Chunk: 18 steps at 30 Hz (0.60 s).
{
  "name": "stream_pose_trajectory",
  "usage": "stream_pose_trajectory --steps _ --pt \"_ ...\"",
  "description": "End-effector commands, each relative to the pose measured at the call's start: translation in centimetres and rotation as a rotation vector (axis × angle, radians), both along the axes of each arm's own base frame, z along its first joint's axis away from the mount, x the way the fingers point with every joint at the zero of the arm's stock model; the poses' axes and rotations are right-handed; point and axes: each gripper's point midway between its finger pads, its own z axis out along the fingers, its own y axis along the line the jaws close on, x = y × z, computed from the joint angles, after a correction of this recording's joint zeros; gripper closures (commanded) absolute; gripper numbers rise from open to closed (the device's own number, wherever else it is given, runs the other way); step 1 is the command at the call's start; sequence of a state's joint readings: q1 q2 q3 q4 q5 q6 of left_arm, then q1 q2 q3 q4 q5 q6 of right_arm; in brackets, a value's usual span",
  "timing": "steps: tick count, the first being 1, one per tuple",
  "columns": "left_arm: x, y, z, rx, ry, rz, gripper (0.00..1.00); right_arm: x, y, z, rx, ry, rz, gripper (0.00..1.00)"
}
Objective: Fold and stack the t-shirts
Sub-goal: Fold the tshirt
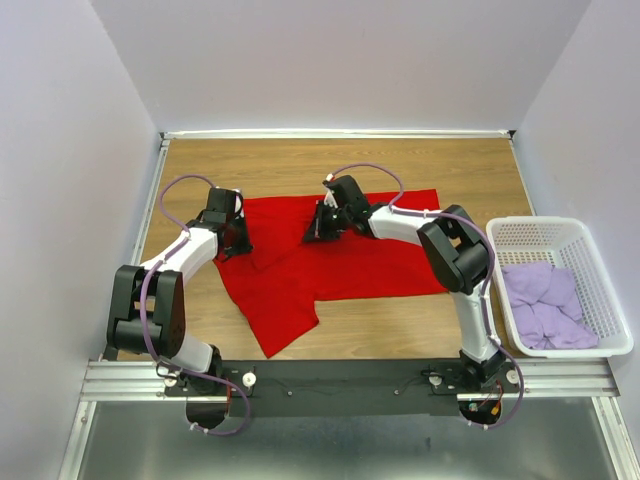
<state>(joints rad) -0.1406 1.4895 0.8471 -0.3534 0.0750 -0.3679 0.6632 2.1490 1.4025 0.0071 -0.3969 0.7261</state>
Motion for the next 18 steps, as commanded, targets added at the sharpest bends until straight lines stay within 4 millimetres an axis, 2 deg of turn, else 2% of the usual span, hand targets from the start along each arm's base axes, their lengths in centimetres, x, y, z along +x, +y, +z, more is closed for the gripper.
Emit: stream_pose_trajectory --steps 1,10,18 --pt "0.6 0.2 1.2 0.010 -0.040 -0.001 0.79 -0.9 1.3 2.3 0.053 -0.009 0.022 0.99" --pt "0.5 0.3 1.3 0.015 -0.040 0.004 0.79 -1.0 2.3 3.0 0.064 -0.011 0.009 0.99" --pt "0.6 0.5 1.6 0.022 -0.046 0.011 0.79 -1.0 2.6 2.7 0.076 0.031 -0.014 0.97"
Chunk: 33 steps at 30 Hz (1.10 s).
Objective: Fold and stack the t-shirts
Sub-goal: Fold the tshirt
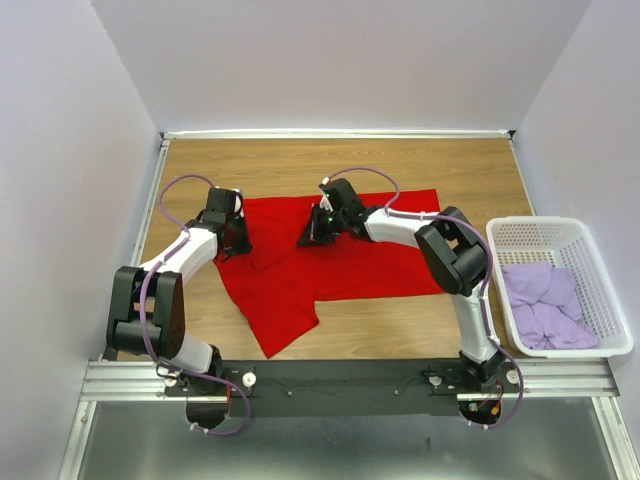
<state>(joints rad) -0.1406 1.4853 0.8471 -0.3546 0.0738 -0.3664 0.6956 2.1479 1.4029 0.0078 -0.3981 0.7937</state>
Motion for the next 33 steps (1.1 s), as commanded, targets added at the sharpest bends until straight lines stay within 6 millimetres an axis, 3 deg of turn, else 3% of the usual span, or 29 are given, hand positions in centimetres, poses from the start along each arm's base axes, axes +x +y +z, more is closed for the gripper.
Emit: stream_pose_trajectory --steps 1,9,18,23,27,29,32,33 --pt "0.6 0.5 1.5 0.021 -0.039 0.012 0.79 0.6 1.3 2.5 0.058 -0.015 -0.011 0.96" --pt "0.5 0.4 2.0 0.016 -0.038 0.016 0.79 1.1 0.6 2.0 0.015 -0.028 -0.060 0.87" --pt "-0.4 0.1 1.6 -0.009 -0.020 0.016 0.79 -0.5 -3.2 -0.3 -0.141 -0.056 -0.062 0.85" --pt "-0.5 0.0 1.5 -0.013 -0.021 0.013 0.79 -0.5 -3.5 -0.6 -0.160 -0.072 -0.052 0.72" --pt "0.1 -0.1 2.0 -0.017 -0.034 0.011 0.79 0.5 -4.0 0.7 -0.185 -0.147 -0.059 0.60" --pt "0.9 -0.1 2.5 -0.010 -0.050 0.014 0.79 1.8 -5.3 2.2 -0.203 -0.202 -0.078 0.54" --pt "3.0 1.0 3.4 0.033 -0.082 0.042 0.79 4.1 -8.7 3.7 -0.259 -0.264 -0.140 0.45" --pt "3.7 1.9 3.6 0.043 -0.092 0.066 0.79 5.5 -11.1 3.7 -0.299 -0.277 -0.184 0.44"
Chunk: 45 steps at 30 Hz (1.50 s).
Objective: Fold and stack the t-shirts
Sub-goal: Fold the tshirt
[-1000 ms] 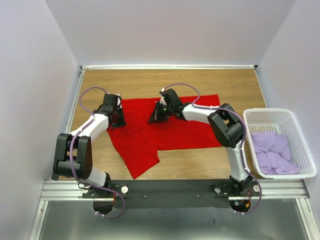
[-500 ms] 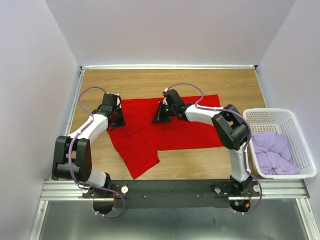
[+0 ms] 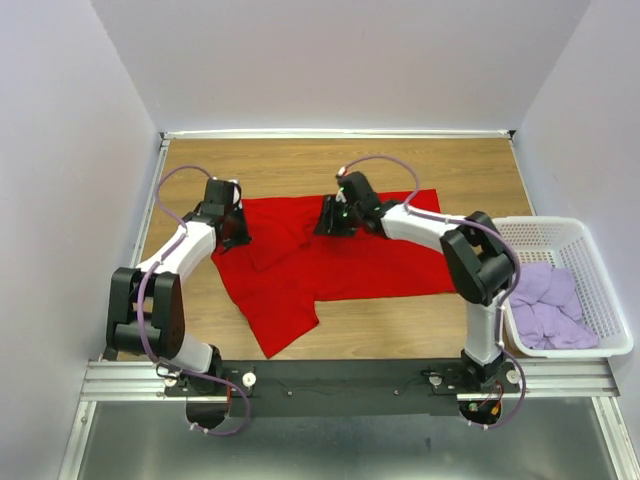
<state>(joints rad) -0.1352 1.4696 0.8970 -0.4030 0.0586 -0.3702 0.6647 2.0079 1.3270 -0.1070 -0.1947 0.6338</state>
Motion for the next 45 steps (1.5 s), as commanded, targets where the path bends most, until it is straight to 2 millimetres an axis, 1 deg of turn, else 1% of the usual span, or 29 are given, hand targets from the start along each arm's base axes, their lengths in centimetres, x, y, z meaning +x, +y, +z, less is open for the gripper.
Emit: stream_pose_trajectory --steps 1,2,3,4,5,6,7,8,11,12,13,14,16,19,23,26,29,30,31,32,33,34,36,37,40,42,43,44,45 --pt "3.7 2.1 1.5 0.038 -0.061 0.061 0.79 4.6 -6.9 2.9 -0.109 -0.135 -0.134 0.43" --pt "5.3 2.6 2.6 0.034 -0.098 0.076 0.79 5.2 -8.3 3.6 -0.111 -0.145 -0.162 0.43" --pt "6.1 3.1 2.8 0.034 -0.109 0.090 0.79 5.8 -9.5 3.7 -0.109 -0.141 -0.189 0.43" --pt "7.0 4.0 2.3 0.040 -0.101 0.113 0.79 6.8 -11.6 3.7 -0.103 -0.126 -0.228 0.43" --pt "8.5 4.3 3.3 0.039 -0.134 0.122 0.79 7.2 -12.7 3.8 -0.103 -0.125 -0.247 0.43" --pt "9.3 4.7 3.4 0.042 -0.141 0.132 0.79 8.0 -14.6 3.8 -0.117 -0.123 -0.288 0.43" --pt "10.0 4.7 3.5 0.041 -0.147 0.133 0.79 8.4 -15.7 3.8 -0.124 -0.119 -0.310 0.43" --pt "11.3 5.5 3.2 0.064 -0.150 0.159 0.79 8.6 -16.6 3.7 -0.129 -0.115 -0.330 0.43" --pt "13.3 5.7 1.8 0.069 -0.132 0.160 0.79 9.8 -20.4 2.8 -0.144 -0.083 -0.424 0.43" --pt "13.8 6.9 1.4 0.073 -0.125 0.186 0.79 10.3 -22.0 2.1 -0.152 -0.066 -0.461 0.43" --pt "13.9 7.1 -0.1 0.077 -0.093 0.187 0.79 10.5 -22.8 1.6 -0.157 -0.054 -0.483 0.43" --pt "14.6 7.4 0.0 0.076 -0.100 0.196 0.79 10.7 -23.4 1.4 -0.160 -0.048 -0.501 0.43" --pt "15.1 7.8 -1.2 0.081 -0.078 0.204 0.79 11.2 -25.4 0.2 -0.174 -0.020 -0.554 0.43" --pt "15.2 8.9 -2.7 0.087 -0.045 0.220 0.79 11.6 -27.6 -1.3 -0.180 0.020 -0.617 0.43" --pt "15.2 9.5 -4.5 0.069 -0.006 0.225 0.79 12.3 -29.6 -3.0 -0.183 0.058 -0.661 0.43" --pt "15.5 9.5 -5.5 0.070 0.016 0.222 0.79 12.8 -30.9 -5.5 -0.189 0.107 -0.687 0.43" --pt "15.6 9.8 -6.6 0.072 0.042 0.227 0.79 14.1 -31.6 -6.0 -0.159 0.119 -0.700 0.43" --pt "16.2 9.9 -6.3 0.070 0.031 0.228 0.79 14.3 -31.7 -6.4 -0.156 0.124 -0.698 0.43" --pt "16.3 9.3 -6.9 0.046 0.043 0.210 0.79 14.3 -31.6 -7.5 -0.159 0.146 -0.692 0.43" --pt "17.0 9.4 -6.5 0.041 0.035 0.209 0.79 15.4 -31.4 -7.1 -0.151 0.129 -0.690 0.43" --pt "17.4 9.3 -6.4 0.035 0.030 0.207 0.79 15.8 -31.8 -7.3 -0.148 0.132 -0.695 0.43" --pt "17.8 9.2 -6.4 0.028 0.027 0.202 0.79 15.9 -32.7 -8.5 -0.156 0.157 -0.704 0.43" --pt "19.2 9.1 -5.9 0.015 0.006 0.196 0.79 17.7 -32.8 -7.8 -0.144 0.126 -0.695 0.43" --pt "19.6 8.9 -5.7 0.005 0.000 0.191 0.79 17.9 -32.8 -8.5 -0.148 0.133 -0.675 0.43" --pt "21.5 9.0 -3.5 -0.001 -0.048 0.191 0.79 20.1 -32.4 -6.3 -0.130 0.069 -0.627 0.43" --pt "22.4 9.1 -0.6 0.000 -0.103 0.190 0.79 21.0 -32.3 -3.9 -0.119 0.019 -0.602 0.42" --pt "22.7 9.3 2.1 0.010 -0.155 0.197 0.79 21.3 -32.2 -2.7 -0.118 -0.004 -0.586 0.40" --pt "22.5 9.4 3.2 0.015 -0.178 0.203 0.79 21.3 -32.2 -1.5 -0.115 -0.021 -0.580 0.39" --pt "22.2 9.5 4.5 0.022 -0.205 0.203 0.79 21.4 -32.2 0.9 -0.107 -0.062 -0.575 0.37"
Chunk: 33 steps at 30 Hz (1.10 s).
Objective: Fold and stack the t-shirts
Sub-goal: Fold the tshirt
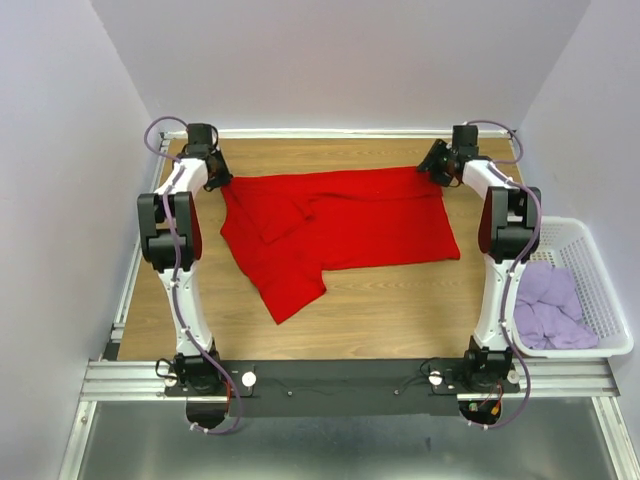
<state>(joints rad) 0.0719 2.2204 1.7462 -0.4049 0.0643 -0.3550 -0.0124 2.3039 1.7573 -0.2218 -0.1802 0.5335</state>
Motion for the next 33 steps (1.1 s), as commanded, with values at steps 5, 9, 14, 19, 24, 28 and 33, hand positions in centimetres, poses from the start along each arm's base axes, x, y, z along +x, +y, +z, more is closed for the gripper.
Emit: stream_pose_trajectory --steps 5,9,14,19,24,28,33 --pt "-4.0 2.4 17.6 0.122 -0.330 0.078 0.79 -4.6 -1.2 7.2 -0.083 -0.038 0.057 0.27" --pt "-10.1 2.5 22.4 0.156 -0.456 0.104 0.78 -9.0 -1.5 10.9 -0.123 -0.077 0.063 0.23" --pt "-18.6 2.8 25.8 0.189 -0.573 0.163 0.51 -15.1 -3.1 15.0 -0.212 -0.145 0.006 0.16" --pt "-23.5 2.9 21.6 0.180 -0.495 0.211 0.04 -21.1 -3.8 16.4 -0.234 -0.199 -0.052 0.00" --pt "-24.9 0.7 17.0 0.049 -0.421 0.179 0.02 -23.9 -3.3 13.9 -0.213 -0.160 -0.034 0.00" --pt "-25.7 -1.4 16.5 -0.031 -0.430 0.106 0.01 -25.6 -2.1 11.7 -0.159 -0.092 0.011 0.00" --pt "-28.3 -0.7 10.8 -0.030 -0.180 0.196 0.09 -28.1 -2.6 8.4 -0.163 0.059 -0.024 0.03"
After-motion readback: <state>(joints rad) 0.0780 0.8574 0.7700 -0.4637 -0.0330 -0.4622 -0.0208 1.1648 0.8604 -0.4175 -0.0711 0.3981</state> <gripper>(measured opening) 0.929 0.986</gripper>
